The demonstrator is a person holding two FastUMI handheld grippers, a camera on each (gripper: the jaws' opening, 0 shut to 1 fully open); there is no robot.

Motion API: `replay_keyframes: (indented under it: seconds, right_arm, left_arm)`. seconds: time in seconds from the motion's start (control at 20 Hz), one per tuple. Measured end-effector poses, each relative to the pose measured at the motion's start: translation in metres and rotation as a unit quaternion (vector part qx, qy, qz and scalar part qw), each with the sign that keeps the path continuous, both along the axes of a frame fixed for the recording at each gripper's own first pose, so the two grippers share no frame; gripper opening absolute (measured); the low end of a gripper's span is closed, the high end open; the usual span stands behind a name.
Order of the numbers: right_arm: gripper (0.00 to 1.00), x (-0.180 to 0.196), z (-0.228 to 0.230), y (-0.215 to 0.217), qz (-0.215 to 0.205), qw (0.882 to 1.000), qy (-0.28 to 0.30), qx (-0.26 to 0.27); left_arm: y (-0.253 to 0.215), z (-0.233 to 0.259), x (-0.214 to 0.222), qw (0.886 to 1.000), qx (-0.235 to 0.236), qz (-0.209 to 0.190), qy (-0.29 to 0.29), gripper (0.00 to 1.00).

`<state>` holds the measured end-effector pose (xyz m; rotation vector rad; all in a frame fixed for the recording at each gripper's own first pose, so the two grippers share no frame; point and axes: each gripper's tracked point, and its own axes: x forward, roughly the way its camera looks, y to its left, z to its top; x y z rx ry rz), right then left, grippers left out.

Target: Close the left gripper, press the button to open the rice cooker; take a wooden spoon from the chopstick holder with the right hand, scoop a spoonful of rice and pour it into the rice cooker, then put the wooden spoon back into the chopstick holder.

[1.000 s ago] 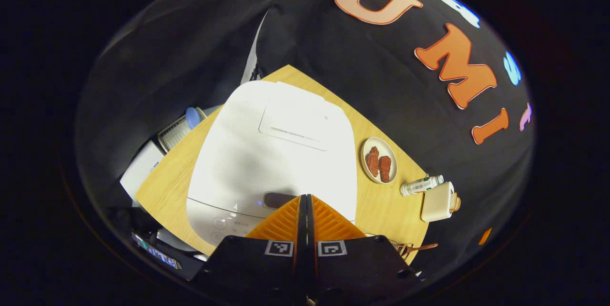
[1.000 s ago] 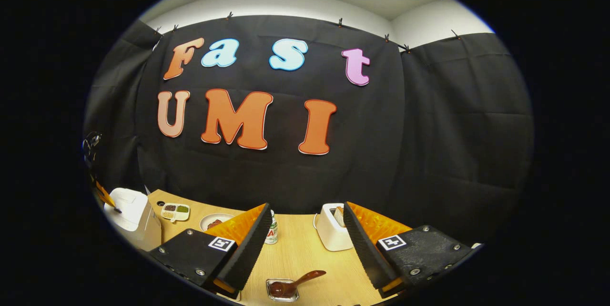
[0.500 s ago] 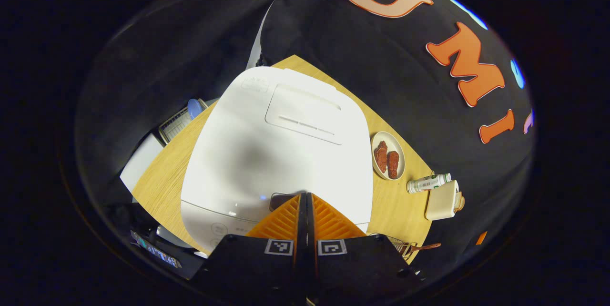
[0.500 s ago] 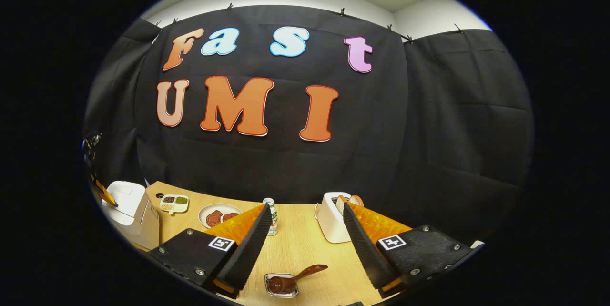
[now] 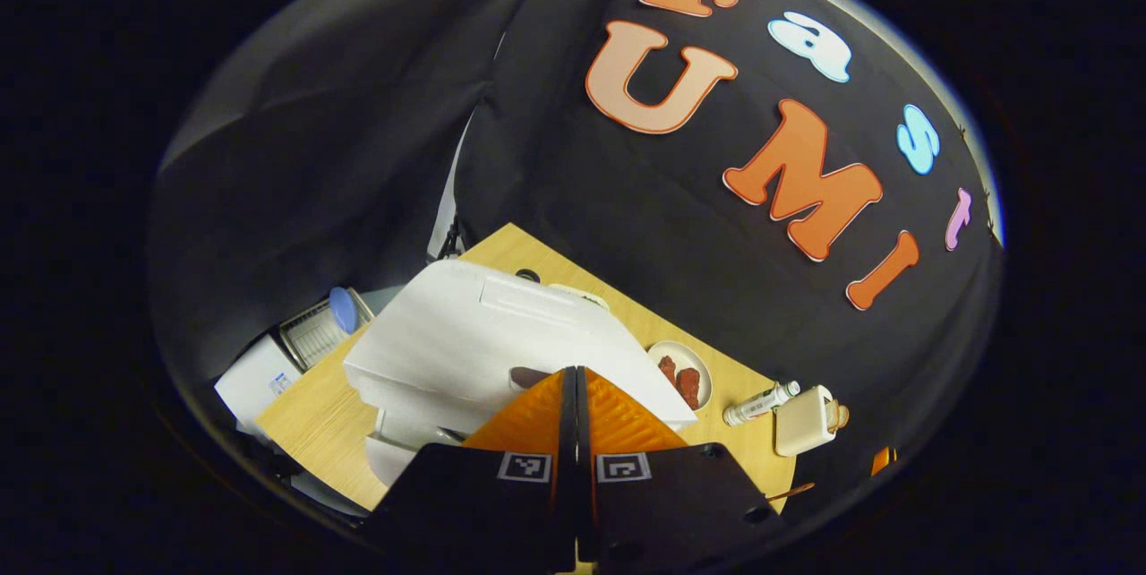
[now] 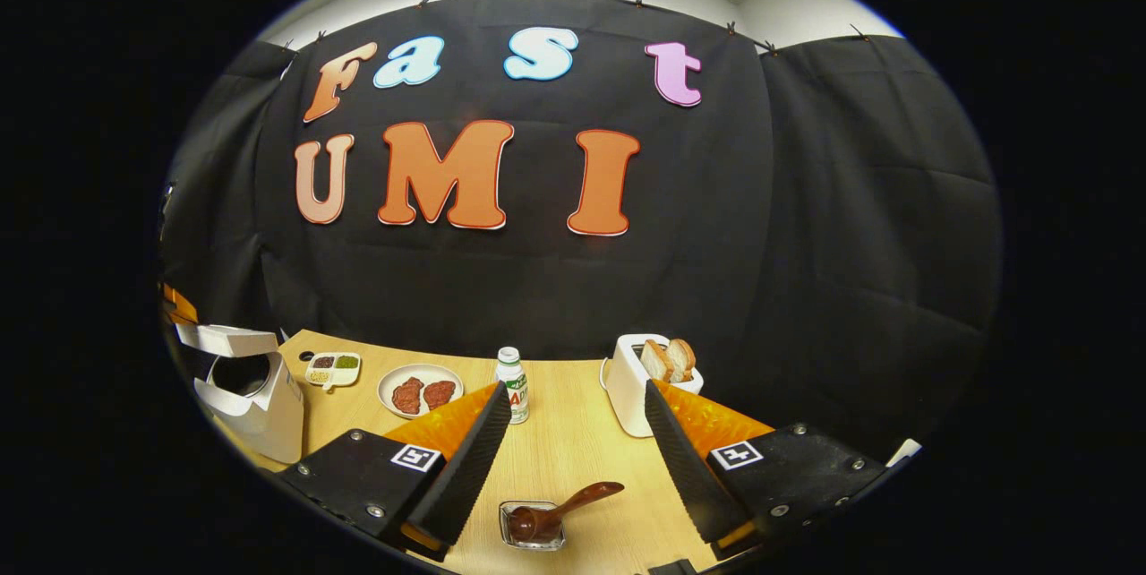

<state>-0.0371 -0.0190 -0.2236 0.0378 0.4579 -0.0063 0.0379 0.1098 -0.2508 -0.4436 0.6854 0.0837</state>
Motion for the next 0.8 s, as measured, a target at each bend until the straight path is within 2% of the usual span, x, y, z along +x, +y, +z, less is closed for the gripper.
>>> replay_keyframes:
  seconds: [0.15, 0.25, 0.45, 0.65, 0.8]
  right_arm:
    - [0.94, -0.002, -0.017, 0.000, 0.001, 1.000, 0.017, 0.015]
    - [0.94, -0.004, -0.029, 0.000, 0.001, 0.999, 0.029, 0.025]
    - [0.94, -0.010, -0.056, 0.001, 0.001, 0.997, 0.058, 0.043]
    - [0.94, -0.015, -0.080, -0.005, -0.005, 0.995, 0.083, 0.055]
    - [0.94, -0.020, -0.101, -0.010, -0.011, 0.992, 0.106, 0.061]
  left_arm:
    - [0.005, 0.016, 0.009, 0.998, 0.045, 0.003, -0.034, 0.05]
    - [-0.001, 0.039, 0.013, 0.996, 0.061, 0.003, -0.071, 0.05]
    - [-0.005, 0.057, 0.009, 0.990, 0.095, 0.005, -0.108, 0.05]
    - [-0.006, 0.083, 0.002, 0.976, 0.152, 0.003, -0.154, 0.05]
    - [-0.013, 0.094, -0.008, 0.970, 0.171, 0.006, -0.174, 0.05]
